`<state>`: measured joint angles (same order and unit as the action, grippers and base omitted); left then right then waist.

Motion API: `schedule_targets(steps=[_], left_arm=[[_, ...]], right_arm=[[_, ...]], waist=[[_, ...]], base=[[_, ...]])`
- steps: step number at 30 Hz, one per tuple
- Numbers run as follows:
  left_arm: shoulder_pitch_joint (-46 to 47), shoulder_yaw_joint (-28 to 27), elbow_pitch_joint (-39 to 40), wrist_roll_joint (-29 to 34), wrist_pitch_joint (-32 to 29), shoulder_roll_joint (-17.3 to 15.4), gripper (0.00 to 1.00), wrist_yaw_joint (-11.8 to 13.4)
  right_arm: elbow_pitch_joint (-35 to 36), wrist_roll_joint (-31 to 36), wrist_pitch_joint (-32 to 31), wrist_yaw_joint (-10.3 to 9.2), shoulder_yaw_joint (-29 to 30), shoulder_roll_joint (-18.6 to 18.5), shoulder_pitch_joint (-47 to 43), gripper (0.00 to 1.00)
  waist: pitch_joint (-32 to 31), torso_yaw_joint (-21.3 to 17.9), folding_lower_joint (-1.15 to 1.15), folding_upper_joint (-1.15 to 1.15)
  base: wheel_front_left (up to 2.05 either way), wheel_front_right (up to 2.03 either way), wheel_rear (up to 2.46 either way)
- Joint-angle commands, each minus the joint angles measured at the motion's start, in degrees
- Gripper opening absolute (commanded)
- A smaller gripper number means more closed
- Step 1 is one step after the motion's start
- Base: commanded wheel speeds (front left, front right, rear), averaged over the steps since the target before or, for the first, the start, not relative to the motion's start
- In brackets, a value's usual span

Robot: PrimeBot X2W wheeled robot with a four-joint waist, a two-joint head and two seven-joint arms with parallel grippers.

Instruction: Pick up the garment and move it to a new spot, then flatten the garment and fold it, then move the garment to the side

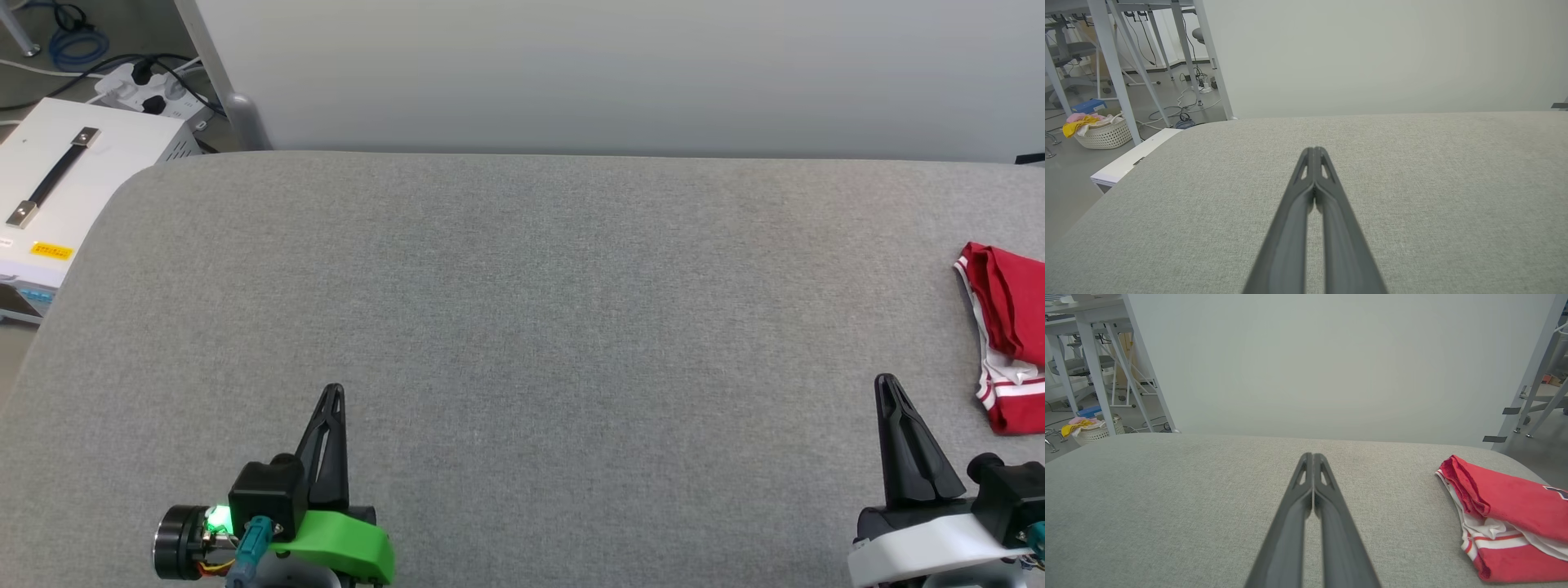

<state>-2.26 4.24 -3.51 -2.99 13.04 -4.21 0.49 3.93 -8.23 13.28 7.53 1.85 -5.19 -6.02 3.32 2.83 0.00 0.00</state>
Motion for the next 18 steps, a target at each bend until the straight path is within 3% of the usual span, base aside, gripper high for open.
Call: schedule_targets(steps=[1, 18], left_arm=[[0.3, -0.2, 0.2, 0.3, -0.3, 0.1, 0.00, -0.1], [0.6, -0.9, 0.7, 0.7, -2.2, 0.3, 0.00, -0.1]], right_arm=[[-0.3, 0.6, -0.4, -0.01, -0.1, 0.2, 0.7, 0.00], [-0.8, 1.8, -2.4, -0.01, -0.4, 0.6, 1.5, 0.00]], waist=[[0.0, 0.0, 0.00, 0.00], [-0.5, -0.5, 0.00, 0.00]], base=[[0.00, 0.00, 0.00], [0.00, 0.00, 0.00]])
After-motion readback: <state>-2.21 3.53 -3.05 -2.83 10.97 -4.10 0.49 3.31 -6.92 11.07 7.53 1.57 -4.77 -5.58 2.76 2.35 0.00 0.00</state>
